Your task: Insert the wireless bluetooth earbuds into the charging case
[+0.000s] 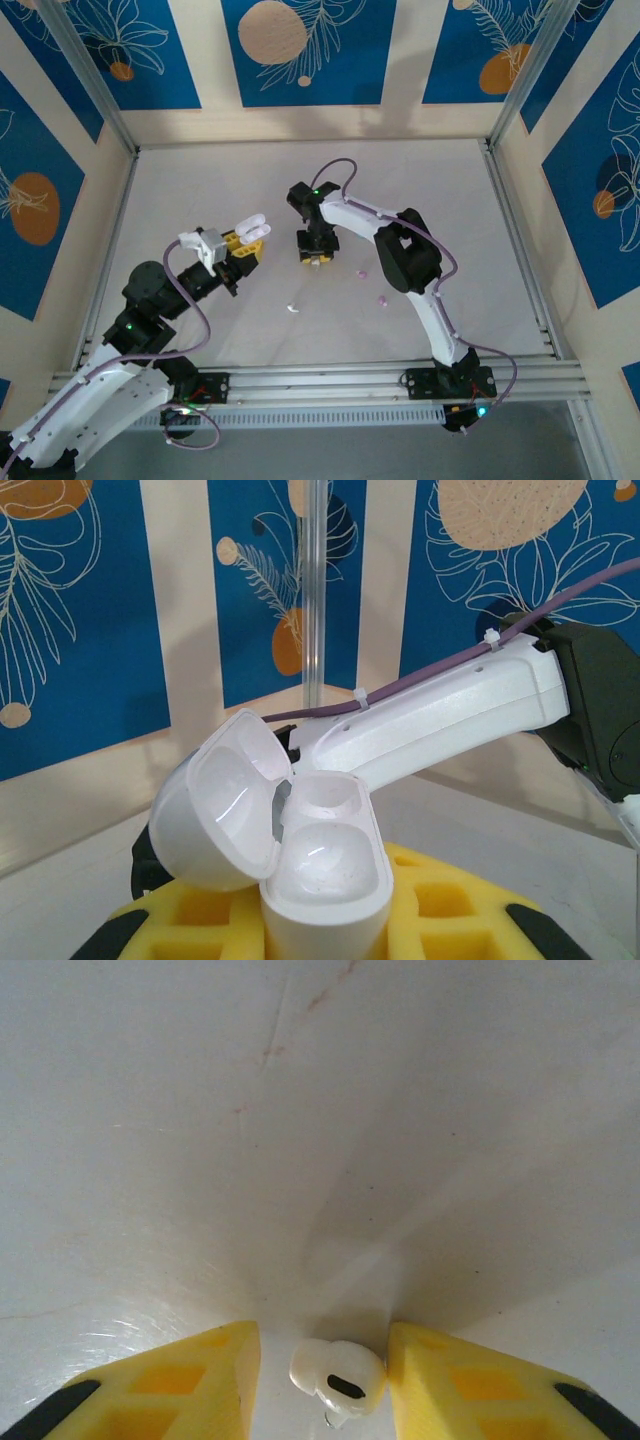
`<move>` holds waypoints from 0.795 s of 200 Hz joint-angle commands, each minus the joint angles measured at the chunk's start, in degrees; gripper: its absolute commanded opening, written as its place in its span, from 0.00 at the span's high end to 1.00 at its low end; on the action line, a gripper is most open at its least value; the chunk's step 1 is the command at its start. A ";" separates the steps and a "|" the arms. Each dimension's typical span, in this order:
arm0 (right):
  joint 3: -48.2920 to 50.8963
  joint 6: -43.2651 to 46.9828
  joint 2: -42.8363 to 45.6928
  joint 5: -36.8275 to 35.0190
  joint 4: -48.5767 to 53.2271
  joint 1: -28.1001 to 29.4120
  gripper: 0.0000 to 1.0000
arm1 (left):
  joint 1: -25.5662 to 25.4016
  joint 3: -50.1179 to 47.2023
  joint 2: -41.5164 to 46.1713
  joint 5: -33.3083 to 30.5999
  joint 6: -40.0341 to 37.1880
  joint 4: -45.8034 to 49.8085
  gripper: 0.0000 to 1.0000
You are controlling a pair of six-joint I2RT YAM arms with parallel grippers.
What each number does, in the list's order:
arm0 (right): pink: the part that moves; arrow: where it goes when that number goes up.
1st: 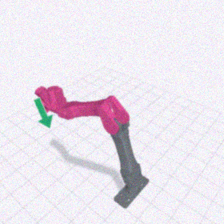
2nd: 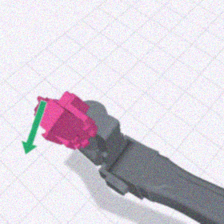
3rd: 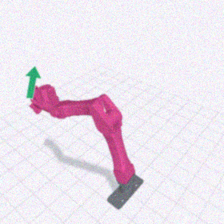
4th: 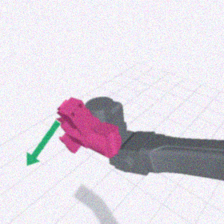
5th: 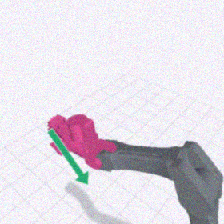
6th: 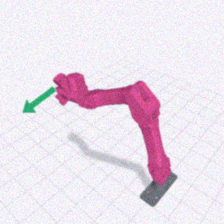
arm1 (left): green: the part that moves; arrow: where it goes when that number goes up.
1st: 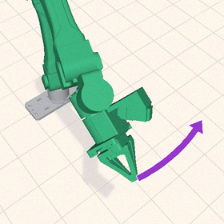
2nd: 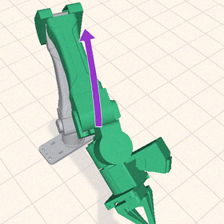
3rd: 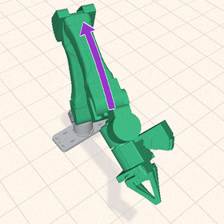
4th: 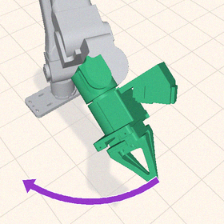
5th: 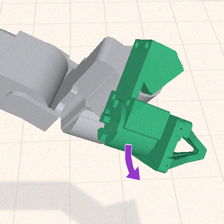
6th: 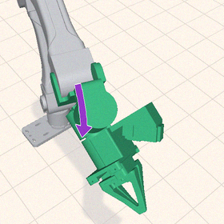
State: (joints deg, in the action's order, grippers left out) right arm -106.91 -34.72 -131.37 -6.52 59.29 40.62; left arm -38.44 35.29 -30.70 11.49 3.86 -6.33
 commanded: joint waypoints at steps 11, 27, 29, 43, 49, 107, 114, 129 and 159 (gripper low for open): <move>-0.78 1.12 -1.32 -2.87 3.51 0.86 0.62 | -0.15 0.06 0.29 -0.68 -1.20 -1.01 0.82; -0.33 1.06 -1.47 -3.35 2.99 0.78 0.63 | -0.15 0.01 0.13 -0.58 -0.89 -1.31 0.82; -0.34 0.97 -1.51 -3.39 2.95 0.78 0.63 | -0.17 0.08 0.12 -0.59 -0.88 -1.32 0.82; -0.23 0.64 -1.76 -3.51 2.60 0.71 0.64 | -0.18 0.06 0.02 -0.50 -0.75 -1.41 0.82; -0.23 0.47 -1.80 -3.16 2.43 0.66 0.65 | -0.18 0.11 -0.02 -0.45 -0.70 -1.41 0.82; 0.71 -0.35 -0.98 -2.68 2.24 1.14 0.69 | -0.15 0.18 -0.66 -0.33 -0.56 -1.49 0.82; 1.05 -0.42 -0.46 -2.83 2.24 1.19 0.70 | -0.15 0.16 -0.81 -0.32 -0.61 -1.58 0.82; 2.40 -0.60 1.52 -3.23 1.47 1.26 0.70 | -0.20 0.11 -0.94 -0.32 -0.47 -1.67 0.82; 4.62 -0.27 4.92 -3.49 0.57 1.28 0.71 | -0.19 -0.29 -1.41 -0.41 0.00 -2.27 0.82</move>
State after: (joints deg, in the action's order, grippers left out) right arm -104.36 -34.52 -129.91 -9.28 58.78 41.30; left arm -38.44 35.29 -32.05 11.49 3.92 -6.39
